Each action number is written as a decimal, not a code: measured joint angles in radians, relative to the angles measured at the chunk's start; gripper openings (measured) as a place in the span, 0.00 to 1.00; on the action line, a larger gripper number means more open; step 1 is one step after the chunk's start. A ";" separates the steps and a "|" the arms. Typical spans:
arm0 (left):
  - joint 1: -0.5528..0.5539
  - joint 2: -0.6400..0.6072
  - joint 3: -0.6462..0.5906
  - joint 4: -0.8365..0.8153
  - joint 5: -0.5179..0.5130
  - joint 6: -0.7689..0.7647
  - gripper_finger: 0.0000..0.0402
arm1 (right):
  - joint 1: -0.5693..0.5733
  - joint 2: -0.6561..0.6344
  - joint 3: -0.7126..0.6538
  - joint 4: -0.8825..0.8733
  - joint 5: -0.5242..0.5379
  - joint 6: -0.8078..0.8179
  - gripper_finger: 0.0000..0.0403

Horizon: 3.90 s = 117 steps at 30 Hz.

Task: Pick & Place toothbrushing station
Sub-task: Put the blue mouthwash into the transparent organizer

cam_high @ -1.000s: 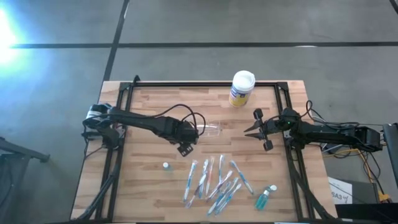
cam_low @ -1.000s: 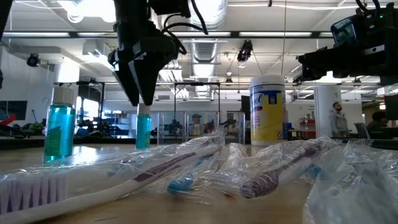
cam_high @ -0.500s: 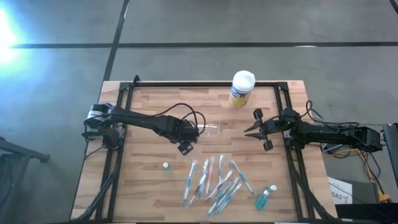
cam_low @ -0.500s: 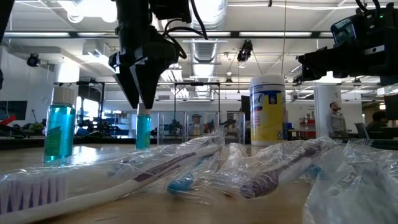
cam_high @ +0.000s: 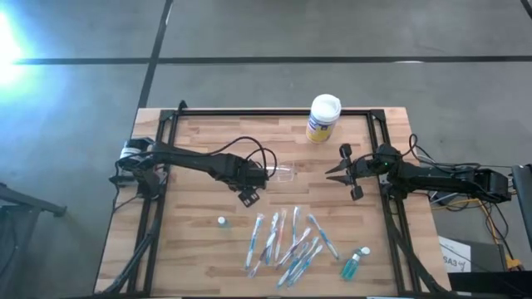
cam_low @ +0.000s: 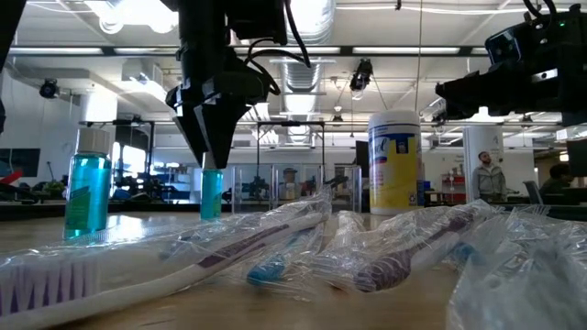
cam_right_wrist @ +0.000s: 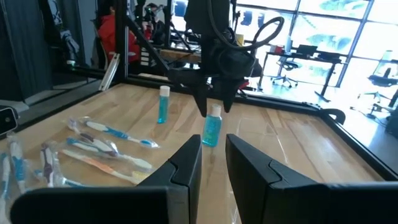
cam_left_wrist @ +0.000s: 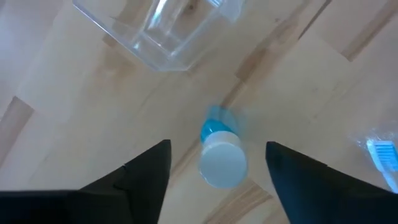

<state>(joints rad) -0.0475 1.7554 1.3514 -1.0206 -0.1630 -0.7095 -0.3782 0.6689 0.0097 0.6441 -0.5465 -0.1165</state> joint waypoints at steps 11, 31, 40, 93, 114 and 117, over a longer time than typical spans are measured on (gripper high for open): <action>0.000 0.000 0.000 0.000 0.014 -0.001 0.51 | 0.000 0.000 0.000 -0.002 0.000 0.002 0.17; -0.004 -0.002 0.000 0.002 0.013 0.086 0.24 | 0.000 0.000 0.000 -0.002 0.000 0.000 0.17; -0.007 -0.007 0.002 -0.005 0.013 0.169 0.24 | 0.000 0.000 0.000 -0.002 0.000 0.000 0.17; 0.068 -0.921 -0.517 0.643 -0.024 0.447 0.24 | 0.000 -0.001 0.000 0.014 -0.001 0.091 0.17; 0.152 -0.034 0.430 -0.039 -0.005 0.954 0.24 | 0.000 -0.001 0.000 0.027 -0.001 0.027 0.17; 0.152 0.032 0.471 -0.081 -0.005 1.059 0.24 | 0.000 -0.001 0.000 0.027 -0.001 0.026 0.17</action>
<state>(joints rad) 0.1047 1.7877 1.8228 -1.1012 -0.1684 0.3498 -0.3779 0.6682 0.0097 0.6712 -0.5472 -0.0902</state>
